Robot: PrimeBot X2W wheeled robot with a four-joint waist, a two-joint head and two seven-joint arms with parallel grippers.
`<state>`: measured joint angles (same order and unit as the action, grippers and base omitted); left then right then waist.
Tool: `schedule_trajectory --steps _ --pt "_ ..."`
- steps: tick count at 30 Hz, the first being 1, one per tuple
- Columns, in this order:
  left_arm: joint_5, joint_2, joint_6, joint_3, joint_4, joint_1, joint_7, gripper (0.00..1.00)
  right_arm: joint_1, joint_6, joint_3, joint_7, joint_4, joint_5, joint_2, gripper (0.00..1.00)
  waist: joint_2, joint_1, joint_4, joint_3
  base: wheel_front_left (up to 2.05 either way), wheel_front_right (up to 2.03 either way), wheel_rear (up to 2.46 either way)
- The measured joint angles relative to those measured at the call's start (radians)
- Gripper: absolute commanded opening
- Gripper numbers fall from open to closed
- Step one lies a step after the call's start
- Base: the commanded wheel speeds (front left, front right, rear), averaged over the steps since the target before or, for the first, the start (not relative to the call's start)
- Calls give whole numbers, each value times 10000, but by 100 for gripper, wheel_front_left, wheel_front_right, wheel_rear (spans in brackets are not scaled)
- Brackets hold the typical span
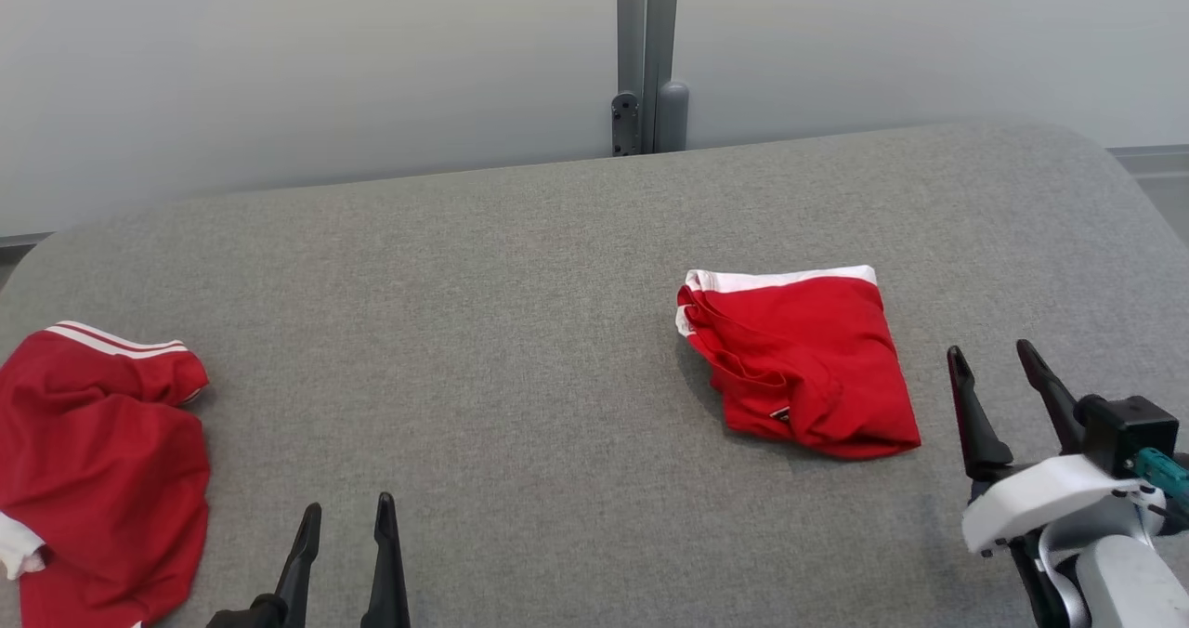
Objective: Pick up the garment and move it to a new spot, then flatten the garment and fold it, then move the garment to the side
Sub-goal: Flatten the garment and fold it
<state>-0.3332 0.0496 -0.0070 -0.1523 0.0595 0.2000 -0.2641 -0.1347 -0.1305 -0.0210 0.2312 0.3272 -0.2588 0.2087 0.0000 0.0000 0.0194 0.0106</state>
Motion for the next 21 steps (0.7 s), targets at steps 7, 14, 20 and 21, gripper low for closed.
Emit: schedule_trajectory --steps 7,14,20,21 --pt "-19 2 -17 238 255 54 0 100 804 0 1085 280 -332 491 -46 100 0 0 4 76 0 0 0" --pt "50 2 -81 445 303 46 0 100 960 -2 1310 307 -562 692 -290 100 0 0 -263 105 0 0 0" --pt "234 4 -196 562 251 35 0 100 92 -2 564 316 4 813 -107 0 0 0 -489 -40 0 0 0" --pt "274 2 -213 571 244 25 0 100 -102 -2 520 316 196 815 -138 0 0 0 -522 -88 0 0 0"
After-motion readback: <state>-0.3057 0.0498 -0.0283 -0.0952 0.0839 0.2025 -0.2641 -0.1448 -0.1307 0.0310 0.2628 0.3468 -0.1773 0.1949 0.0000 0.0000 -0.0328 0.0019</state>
